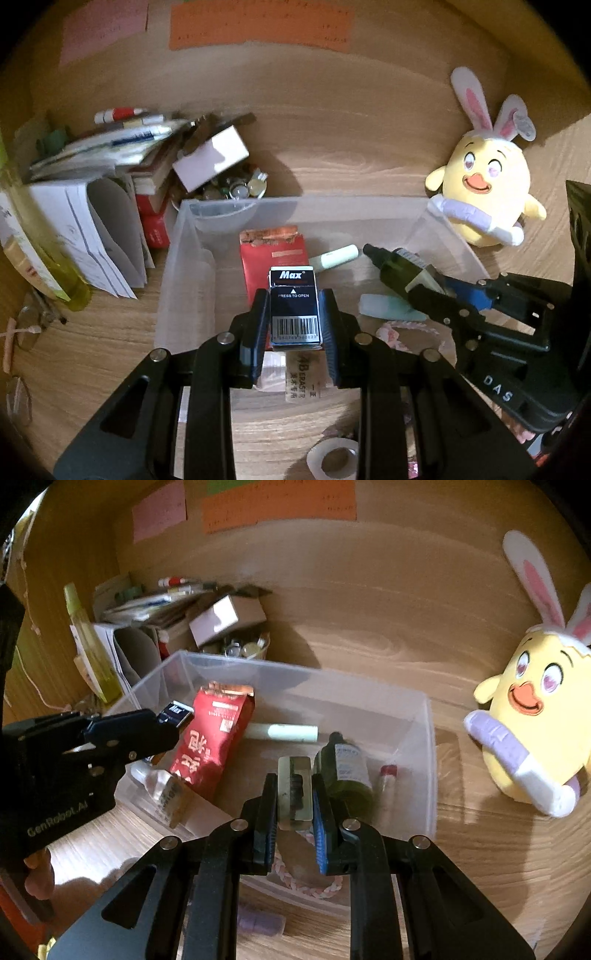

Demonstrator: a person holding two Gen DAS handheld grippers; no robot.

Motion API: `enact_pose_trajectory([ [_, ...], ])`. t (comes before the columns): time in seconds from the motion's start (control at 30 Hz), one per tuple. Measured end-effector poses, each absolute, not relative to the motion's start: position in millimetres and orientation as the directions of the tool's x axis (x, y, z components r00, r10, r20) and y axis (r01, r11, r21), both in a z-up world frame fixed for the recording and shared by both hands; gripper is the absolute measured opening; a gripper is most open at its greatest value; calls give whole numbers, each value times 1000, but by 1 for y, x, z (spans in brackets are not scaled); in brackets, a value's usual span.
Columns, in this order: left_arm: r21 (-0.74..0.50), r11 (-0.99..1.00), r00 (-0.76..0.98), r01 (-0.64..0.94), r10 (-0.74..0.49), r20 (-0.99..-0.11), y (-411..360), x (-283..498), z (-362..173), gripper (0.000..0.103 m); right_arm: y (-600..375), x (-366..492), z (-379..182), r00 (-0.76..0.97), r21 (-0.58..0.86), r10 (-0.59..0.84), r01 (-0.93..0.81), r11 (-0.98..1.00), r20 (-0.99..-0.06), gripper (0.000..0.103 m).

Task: Organize objects
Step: 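Open both tools to drop the Max box and small item into the box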

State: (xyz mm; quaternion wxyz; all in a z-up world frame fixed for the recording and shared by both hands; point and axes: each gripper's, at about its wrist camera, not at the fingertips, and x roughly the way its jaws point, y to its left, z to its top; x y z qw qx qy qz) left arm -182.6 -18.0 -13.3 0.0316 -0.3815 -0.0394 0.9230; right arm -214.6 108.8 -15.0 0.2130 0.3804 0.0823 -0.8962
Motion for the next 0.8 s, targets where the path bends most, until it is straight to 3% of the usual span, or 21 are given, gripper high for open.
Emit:
enact_pose_trajectory([
  [0.63, -86, -995, -667, -49, 97, -739, -10, -189, -29, 27, 109, -220, -20, -617, 16, -295, 417, -909, -730, 15],
  [0.8, -92, -995, -676, -49, 101, -730, -10, -182, -24, 36, 110, -217, -17, -616, 11, -295, 420, -907, -730, 20],
])
